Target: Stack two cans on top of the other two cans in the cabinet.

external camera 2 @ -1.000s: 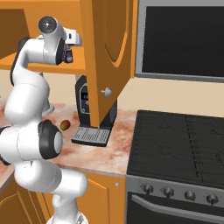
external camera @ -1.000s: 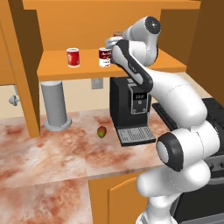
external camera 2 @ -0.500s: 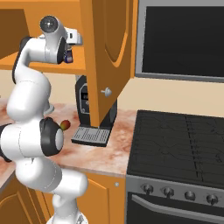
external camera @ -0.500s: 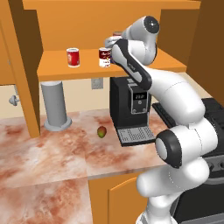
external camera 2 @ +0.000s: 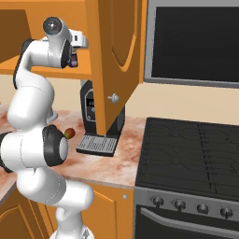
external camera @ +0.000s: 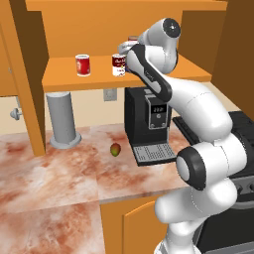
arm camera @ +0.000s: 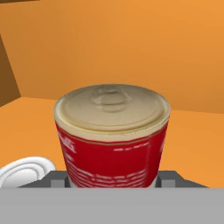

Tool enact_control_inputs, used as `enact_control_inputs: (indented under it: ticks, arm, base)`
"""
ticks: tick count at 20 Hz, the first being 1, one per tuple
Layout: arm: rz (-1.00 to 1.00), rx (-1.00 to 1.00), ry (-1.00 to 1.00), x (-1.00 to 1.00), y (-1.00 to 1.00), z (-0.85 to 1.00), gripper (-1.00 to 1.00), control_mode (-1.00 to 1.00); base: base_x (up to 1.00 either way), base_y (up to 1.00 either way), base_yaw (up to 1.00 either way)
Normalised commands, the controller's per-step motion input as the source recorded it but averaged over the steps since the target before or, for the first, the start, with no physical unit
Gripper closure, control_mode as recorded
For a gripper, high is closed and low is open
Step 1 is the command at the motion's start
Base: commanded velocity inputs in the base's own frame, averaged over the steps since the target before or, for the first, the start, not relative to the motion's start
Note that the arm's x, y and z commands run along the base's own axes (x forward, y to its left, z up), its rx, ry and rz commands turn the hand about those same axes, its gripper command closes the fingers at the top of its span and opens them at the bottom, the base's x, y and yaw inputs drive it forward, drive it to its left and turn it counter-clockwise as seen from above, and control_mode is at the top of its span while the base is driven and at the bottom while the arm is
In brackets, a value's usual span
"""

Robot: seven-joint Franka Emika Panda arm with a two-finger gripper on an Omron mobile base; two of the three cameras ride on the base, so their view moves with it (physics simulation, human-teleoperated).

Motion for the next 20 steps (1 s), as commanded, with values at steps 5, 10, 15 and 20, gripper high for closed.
enact_control_inputs:
  ticks: [5, 10, 15, 20]
  arm:
    - [0.00, 0.00, 0.00, 0.08, 0.03, -0.19, 1.00, -1.00]
    - [0.00, 0.00, 0.00, 0.05, 0.04, -0.21, 1.00, -1.00]
    - [0.01, 0.01, -0.04, 0.08, 0.09, -0.08, 1.00, -1.00]
    - [0.01, 0.00, -0.05, 0.18, 0.08, -0.05, 1.00, -1.00]
  base:
    - [0.00, 0.00, 0.00]
    - [0.00, 0.00, 0.00]
    - [0.00, 0.00, 0.00]
    - [0.00, 0.00, 0.00]
